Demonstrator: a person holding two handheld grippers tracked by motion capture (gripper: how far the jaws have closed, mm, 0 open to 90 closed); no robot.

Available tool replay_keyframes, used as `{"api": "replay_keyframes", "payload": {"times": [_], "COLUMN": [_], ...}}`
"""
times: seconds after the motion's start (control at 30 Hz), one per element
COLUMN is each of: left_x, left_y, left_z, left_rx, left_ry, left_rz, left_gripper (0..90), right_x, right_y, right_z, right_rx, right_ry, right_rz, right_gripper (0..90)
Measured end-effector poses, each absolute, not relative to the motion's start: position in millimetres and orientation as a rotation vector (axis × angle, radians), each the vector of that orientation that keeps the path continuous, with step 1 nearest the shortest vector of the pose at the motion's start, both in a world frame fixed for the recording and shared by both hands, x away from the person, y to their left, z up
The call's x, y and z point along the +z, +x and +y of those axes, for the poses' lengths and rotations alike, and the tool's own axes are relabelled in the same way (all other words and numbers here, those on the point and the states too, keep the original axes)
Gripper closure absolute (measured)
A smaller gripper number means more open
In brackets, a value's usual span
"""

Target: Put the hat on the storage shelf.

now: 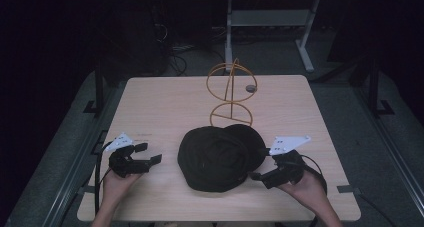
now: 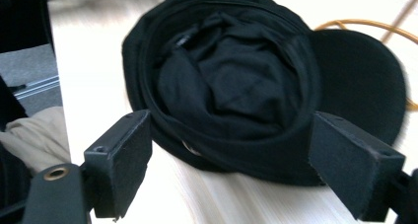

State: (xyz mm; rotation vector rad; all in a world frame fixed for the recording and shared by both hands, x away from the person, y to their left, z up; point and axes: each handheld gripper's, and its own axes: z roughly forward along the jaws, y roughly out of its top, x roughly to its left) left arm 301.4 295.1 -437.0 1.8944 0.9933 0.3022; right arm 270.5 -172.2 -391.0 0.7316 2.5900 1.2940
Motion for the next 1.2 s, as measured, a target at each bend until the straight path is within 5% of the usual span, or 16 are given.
{"api": "replay_keyframes", "payload": {"times": [0.37,0.67,1.03,1.2], "left_x": [-438,-439,-439,-437], "left_y": [302,304,304,302], "left_z": [296,296,296,297], "left_rx": [0.302,0.296,0.286,0.295], "left_ry": [1.896,1.893,1.891,1.886], "left_rz": [0.998,0.997,0.993,0.987], "left_gripper": [16.8,16.8,16.8,16.8], "right_x": [-394,-404,-426,-433], "right_y": [274,277,274,270], "right_z": [-135,-96,-59,-49], "right_rx": [1.239,1.172,1.037,0.932], "right_ry": [0.658,0.572,0.5,0.455], "right_rz": [2.698,2.782,2.849,2.858], "right_gripper": [17.7,27.1,50.4,68.2]}}
